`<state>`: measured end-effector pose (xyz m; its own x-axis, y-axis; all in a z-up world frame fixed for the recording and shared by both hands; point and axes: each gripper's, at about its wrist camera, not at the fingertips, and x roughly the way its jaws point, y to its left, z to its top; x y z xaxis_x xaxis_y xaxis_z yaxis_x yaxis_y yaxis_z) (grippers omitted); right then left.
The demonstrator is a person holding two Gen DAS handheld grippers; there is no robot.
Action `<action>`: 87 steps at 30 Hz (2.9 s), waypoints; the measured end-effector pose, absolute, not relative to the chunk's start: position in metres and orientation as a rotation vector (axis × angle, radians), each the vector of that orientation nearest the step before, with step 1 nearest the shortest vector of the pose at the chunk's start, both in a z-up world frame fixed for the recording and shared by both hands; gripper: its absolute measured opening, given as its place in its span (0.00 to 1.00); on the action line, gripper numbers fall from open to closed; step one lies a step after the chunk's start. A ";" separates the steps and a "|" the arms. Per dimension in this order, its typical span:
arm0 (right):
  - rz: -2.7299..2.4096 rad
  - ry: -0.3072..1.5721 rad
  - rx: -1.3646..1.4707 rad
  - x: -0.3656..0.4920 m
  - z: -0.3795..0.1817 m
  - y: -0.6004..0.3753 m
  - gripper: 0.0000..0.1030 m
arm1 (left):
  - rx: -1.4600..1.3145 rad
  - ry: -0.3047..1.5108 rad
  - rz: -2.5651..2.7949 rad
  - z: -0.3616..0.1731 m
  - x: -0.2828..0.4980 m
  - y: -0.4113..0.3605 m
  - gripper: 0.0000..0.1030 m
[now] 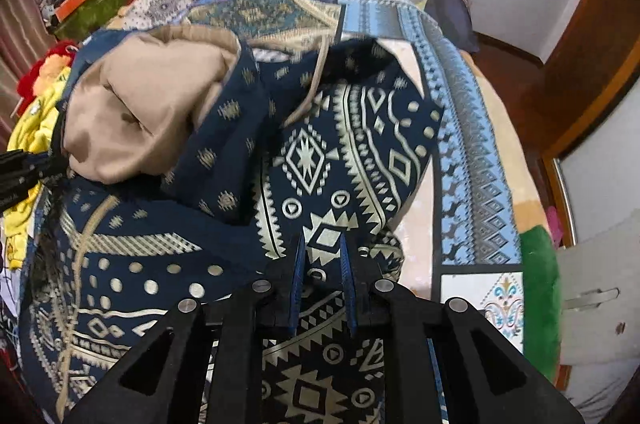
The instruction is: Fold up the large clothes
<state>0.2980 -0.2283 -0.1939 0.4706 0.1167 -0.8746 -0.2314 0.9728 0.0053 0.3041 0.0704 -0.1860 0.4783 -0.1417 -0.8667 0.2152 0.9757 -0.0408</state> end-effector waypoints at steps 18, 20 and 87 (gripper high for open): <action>0.265 0.957 -0.088 0.308 -0.168 -0.222 0.13 | -0.041 1.093 -0.306 -0.150 0.424 0.044 0.60; 0.265 0.971 -0.079 0.310 -0.172 -0.225 0.13 | -0.091 1.147 -0.318 -0.165 0.441 0.042 0.60; 0.453 1.030 -0.203 0.225 -0.180 -0.158 0.13 | 0.121 0.889 -0.322 -0.140 0.193 0.081 0.56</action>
